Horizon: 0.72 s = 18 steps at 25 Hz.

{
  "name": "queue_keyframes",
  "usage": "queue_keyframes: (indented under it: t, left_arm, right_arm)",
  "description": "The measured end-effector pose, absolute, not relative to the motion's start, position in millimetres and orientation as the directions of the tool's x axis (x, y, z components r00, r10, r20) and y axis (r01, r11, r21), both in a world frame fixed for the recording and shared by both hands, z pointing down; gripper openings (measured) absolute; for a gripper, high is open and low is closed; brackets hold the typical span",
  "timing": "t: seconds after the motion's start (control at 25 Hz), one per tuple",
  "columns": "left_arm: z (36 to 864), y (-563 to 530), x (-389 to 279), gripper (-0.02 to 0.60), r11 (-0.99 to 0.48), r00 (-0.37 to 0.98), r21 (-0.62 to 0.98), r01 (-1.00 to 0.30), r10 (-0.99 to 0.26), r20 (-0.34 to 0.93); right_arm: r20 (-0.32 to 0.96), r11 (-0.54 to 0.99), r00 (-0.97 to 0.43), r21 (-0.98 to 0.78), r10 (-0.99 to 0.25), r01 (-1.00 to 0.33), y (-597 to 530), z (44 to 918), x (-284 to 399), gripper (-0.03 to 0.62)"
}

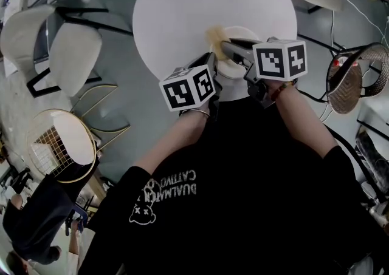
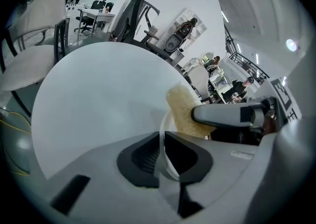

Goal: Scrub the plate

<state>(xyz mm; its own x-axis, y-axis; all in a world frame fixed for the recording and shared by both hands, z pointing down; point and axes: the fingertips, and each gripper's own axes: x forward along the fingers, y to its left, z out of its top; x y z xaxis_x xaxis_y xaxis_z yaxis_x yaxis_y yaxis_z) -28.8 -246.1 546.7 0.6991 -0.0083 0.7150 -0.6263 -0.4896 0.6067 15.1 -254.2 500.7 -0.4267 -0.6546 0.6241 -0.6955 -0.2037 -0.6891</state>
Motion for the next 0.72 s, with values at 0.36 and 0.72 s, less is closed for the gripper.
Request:
queue_keyframes:
  t: [0.36, 0.72]
  left_arm:
    - [556, -250, -37, 0.032, -0.46, 0.712, 0.622, -0.634, -0.031, 0.702]
    - [556, -247, -36, 0.032, -0.423, 0.693, 0.603, -0.677, -0.088, 0.716]
  right_arm:
    - [0.642, -0.225, -0.412, -0.677, -0.646, -0.701, -266, 520, 17, 0.061]
    - [0.636, -0.272, -0.382, -0.69, -0.671, -0.671, -252, 523, 56, 0.061]
